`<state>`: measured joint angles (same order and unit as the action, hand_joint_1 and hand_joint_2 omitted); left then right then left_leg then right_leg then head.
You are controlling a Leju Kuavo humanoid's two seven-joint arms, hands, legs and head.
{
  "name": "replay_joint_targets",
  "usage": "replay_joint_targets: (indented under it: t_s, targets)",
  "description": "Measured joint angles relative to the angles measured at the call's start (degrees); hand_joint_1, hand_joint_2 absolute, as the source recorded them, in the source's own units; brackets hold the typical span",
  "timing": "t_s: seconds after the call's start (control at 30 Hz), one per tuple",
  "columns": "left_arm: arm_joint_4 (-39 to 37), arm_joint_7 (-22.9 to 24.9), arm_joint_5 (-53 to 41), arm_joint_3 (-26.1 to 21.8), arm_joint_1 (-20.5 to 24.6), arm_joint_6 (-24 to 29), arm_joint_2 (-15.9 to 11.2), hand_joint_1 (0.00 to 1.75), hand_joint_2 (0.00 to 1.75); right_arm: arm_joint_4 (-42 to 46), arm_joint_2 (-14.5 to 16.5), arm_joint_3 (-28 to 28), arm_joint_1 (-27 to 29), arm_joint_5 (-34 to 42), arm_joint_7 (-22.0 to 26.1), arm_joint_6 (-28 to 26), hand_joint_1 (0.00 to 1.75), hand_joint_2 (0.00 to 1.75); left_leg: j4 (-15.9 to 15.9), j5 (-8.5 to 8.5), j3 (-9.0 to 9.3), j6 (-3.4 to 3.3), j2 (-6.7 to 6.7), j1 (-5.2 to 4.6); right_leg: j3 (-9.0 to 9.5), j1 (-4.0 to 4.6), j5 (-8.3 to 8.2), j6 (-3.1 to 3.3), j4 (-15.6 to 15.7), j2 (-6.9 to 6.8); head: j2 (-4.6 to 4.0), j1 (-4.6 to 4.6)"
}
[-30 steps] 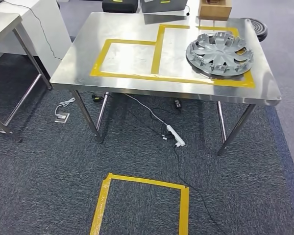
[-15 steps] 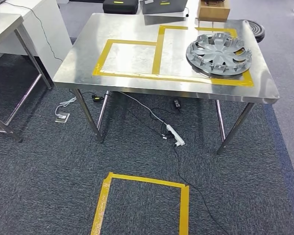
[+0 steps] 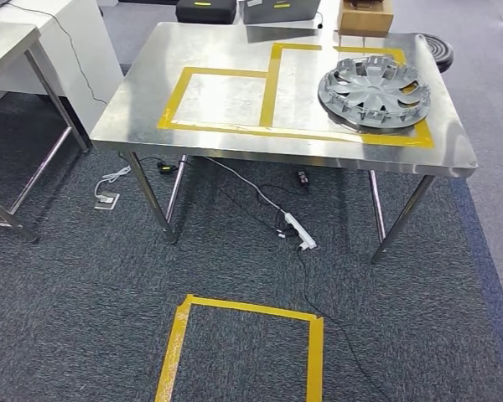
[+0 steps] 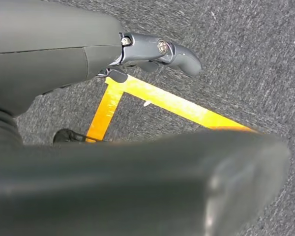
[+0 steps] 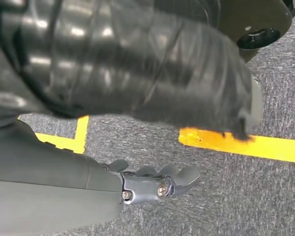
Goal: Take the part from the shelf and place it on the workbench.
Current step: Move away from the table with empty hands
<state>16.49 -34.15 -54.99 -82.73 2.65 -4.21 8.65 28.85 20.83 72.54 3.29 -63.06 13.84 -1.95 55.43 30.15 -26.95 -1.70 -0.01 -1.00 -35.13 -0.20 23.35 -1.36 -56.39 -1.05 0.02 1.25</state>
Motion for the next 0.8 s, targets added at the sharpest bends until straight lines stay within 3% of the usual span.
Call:
replay_joint_targets:
  t_s: [0.07,0.1,0.13,0.23,0.27,0.5,0.8]
  targets:
    - [0.0,0.2,-0.2,-0.1,0.0,0.3,0.0,0.00,1.75,0.0,0.0,0.4,-0.1,-0.4,0.3,0.0,0.00,1.75,0.0,-0.01,0.00,0.01,0.00,0.00,0.00,0.00,-0.01,0.01,0.0,0.00,0.00,0.00]
    - [0.0,0.4,-0.6,-0.2,0.0,0.5,0.0,0.00,1.75,0.0,0.0,0.6,-0.1,-0.8,0.6,-0.2,0.00,1.75,0.0,-0.02,0.00,0.02,0.00,0.00,0.00,0.00,-0.02,0.01,0.0,0.00,-0.01,0.00]
    - [0.0,0.8,-1.1,-0.2,0.0,0.5,0.0,0.00,1.31,0.0,0.0,0.7,-0.2,-1.4,0.9,-0.5,0.00,1.75,0.0,-0.02,0.00,0.02,0.00,0.00,0.00,0.00,-0.02,0.02,0.0,0.00,-0.01,0.00]
    - [0.1,1.5,-1.7,-0.1,-0.1,-0.2,0.0,0.00,0.00,0.0,0.0,1.0,-0.3,-2.5,1.4,-1.3,0.00,0.44,0.0,-0.02,0.00,0.02,0.00,0.00,0.00,0.00,-0.02,0.02,0.0,0.00,0.00,0.00]
    - [0.1,1.6,-1.3,-0.1,-0.1,-0.6,0.1,0.00,0.00,0.0,0.0,1.3,-0.3,-2.5,1.5,-1.2,0.00,0.00,0.0,-0.02,0.00,0.02,0.00,0.00,-0.01,0.00,-0.02,0.02,0.0,0.00,-0.01,0.00]
    - [0.1,1.6,-0.2,-0.4,-0.1,-3.3,0.0,0.00,0.00,0.0,0.0,3.4,-0.9,-2.9,2.0,0.2,0.00,0.00,0.0,-0.03,-0.02,0.03,0.00,0.00,-0.03,0.00,-0.06,0.08,0.0,0.00,0.00,0.00]
    - [0.1,2.1,-0.3,-0.6,-0.1,-2.4,0.0,0.00,0.00,0.0,0.0,4.8,-1.3,-3.9,3.0,-0.5,0.00,0.00,0.0,-0.05,-0.03,0.04,0.00,0.00,-0.04,0.00,-0.10,0.14,0.0,0.00,0.00,0.00]
